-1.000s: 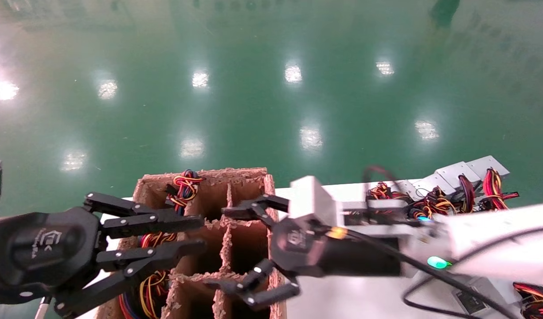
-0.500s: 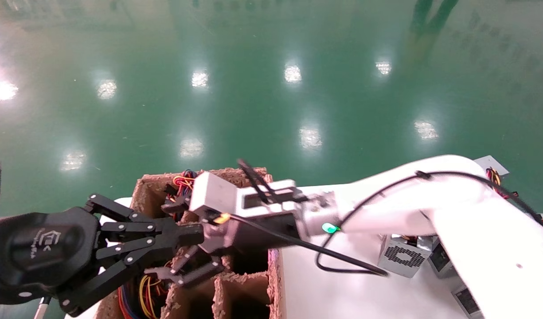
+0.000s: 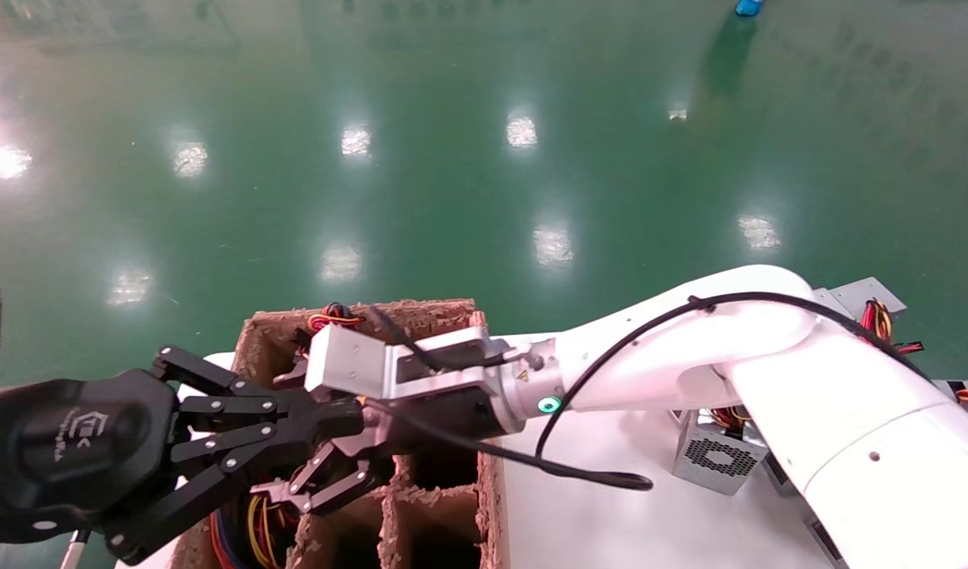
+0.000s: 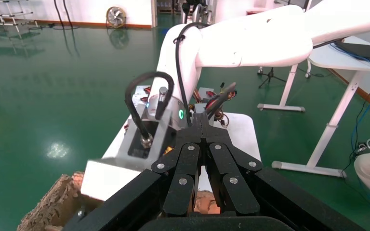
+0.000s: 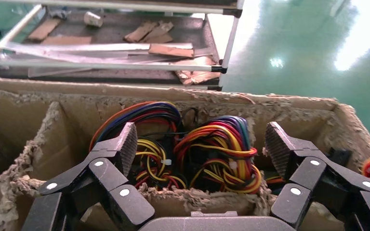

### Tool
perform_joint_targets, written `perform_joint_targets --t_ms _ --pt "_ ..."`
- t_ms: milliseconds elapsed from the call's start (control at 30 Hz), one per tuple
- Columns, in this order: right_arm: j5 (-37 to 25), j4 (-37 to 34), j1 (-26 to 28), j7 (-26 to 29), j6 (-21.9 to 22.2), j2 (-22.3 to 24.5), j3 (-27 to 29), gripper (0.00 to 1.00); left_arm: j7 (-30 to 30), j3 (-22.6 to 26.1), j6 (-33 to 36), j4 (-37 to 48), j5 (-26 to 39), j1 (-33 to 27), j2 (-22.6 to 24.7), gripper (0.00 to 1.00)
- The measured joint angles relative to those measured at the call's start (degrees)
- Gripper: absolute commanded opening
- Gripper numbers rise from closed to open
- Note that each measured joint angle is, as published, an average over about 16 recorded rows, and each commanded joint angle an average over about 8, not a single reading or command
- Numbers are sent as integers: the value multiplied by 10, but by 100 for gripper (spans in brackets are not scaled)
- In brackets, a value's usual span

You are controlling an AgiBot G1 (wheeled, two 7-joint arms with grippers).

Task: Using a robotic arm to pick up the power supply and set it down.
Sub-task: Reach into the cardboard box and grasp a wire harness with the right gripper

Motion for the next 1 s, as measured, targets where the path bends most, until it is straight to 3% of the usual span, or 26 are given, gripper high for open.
perform_joint_targets --t_ms 500,1000 --pt "65 21 6 -22 87 1 -114 0 0 0 0 0 0 0 0 0" --pt "132 8 18 -47 112 3 -179 0 0 0 0 0 0 0 0 0"
